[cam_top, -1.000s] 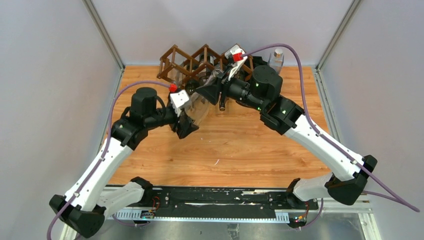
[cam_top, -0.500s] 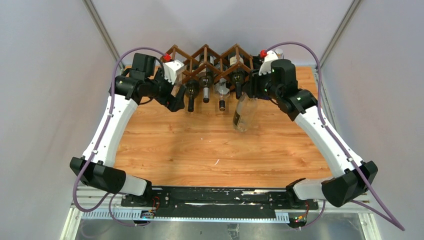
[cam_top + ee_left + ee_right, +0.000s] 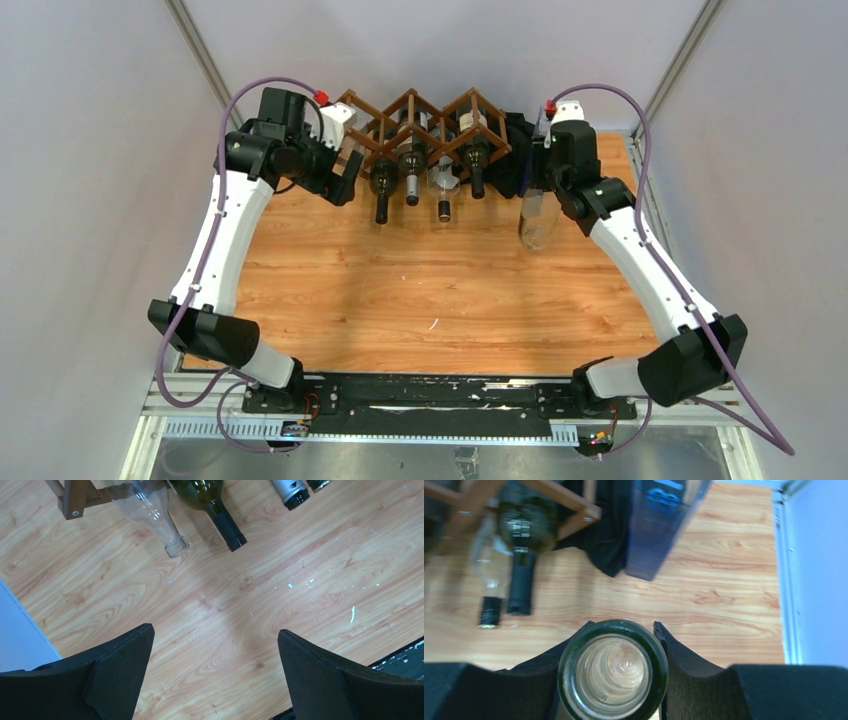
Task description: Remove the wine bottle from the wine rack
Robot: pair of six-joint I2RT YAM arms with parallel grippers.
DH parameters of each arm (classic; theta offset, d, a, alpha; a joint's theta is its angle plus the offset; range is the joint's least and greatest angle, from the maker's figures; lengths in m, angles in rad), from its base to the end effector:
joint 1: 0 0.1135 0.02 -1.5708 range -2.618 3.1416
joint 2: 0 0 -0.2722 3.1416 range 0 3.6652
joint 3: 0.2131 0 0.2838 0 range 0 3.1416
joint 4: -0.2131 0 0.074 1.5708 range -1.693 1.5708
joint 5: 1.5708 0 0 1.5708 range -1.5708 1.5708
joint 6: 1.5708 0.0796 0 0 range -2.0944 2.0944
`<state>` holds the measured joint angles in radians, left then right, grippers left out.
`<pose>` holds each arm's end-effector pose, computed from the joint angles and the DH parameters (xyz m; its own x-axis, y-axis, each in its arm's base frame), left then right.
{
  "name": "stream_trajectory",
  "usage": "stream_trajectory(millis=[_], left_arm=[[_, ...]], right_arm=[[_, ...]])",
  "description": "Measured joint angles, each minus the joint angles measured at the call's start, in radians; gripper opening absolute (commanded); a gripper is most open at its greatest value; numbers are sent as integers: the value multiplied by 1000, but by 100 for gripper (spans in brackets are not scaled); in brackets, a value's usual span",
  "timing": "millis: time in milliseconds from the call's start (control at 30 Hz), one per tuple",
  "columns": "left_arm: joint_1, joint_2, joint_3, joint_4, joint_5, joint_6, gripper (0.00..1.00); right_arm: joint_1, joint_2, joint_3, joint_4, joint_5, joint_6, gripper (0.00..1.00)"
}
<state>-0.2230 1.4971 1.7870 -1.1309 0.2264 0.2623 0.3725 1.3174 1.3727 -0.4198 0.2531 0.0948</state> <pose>0.3371 -0.0948 0.4088 -0.6083 0.3970 -0.6873 0.5376 0.8431 0.0113 0.3487 0.1148 0.3984 -0.3433 -0.0357 -0.9386 -0.1024 0.9947 -0.0004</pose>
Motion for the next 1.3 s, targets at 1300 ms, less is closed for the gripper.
stream_trajectory(millis=[1300], left_arm=[[5,28,105,-53,58,-10,100]], right_arm=[[-345,323,-27,451,140,105,20]])
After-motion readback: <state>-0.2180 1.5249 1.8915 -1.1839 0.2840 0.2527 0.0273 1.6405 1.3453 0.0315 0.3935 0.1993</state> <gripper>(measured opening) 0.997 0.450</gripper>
